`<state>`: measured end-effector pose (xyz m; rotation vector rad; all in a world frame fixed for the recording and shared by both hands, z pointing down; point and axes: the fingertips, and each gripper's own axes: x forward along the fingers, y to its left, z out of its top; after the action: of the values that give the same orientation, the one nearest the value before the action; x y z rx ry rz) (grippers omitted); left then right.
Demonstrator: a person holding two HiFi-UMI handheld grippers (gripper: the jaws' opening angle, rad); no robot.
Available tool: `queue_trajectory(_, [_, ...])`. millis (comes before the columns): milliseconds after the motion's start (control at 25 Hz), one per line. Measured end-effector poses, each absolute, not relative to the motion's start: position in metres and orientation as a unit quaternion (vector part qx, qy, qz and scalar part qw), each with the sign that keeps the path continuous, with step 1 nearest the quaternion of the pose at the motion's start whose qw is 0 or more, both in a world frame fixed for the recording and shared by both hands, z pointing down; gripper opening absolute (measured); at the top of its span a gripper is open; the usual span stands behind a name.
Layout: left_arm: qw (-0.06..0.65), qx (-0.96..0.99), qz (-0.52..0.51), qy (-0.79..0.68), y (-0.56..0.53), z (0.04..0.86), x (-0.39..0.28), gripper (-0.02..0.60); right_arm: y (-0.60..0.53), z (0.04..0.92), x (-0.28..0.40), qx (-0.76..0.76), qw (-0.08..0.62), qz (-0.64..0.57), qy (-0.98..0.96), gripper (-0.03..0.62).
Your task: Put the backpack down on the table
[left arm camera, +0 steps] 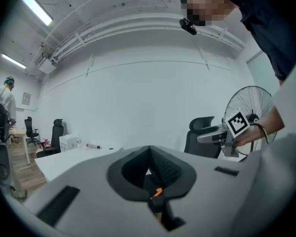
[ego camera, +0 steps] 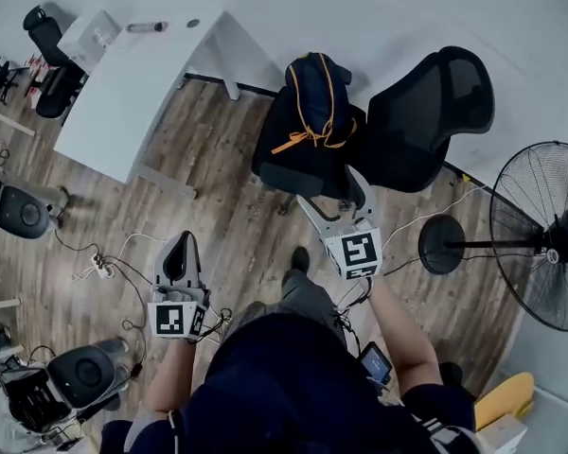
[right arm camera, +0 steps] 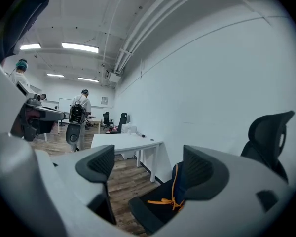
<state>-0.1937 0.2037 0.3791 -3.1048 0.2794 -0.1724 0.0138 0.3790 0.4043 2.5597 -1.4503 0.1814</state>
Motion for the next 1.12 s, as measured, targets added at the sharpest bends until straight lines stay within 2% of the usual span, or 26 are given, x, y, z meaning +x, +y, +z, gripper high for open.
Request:
queue_trajectory(400, [0.011,-0.995,-0.055,0.078,0.139,0.378,-0.07,0.005,0.292,0.456,0.168,0.859,0.127,0.09,-0.488,0.424])
queue_trajectory(840, [0.013,-0.998,-0.064,-0.007,0.045,0.397,0.033,0.005,0.224,0.538,0.289,0.88,0.152,0.149,-0.424,0.416])
queue_trajectory(1120, [0.007,-0.995,-0.098,-0.016,0.03,0.428,0.07,0.005,0.203,0.617,0.345,0.868,0.166,0.197,-0.425,0.402])
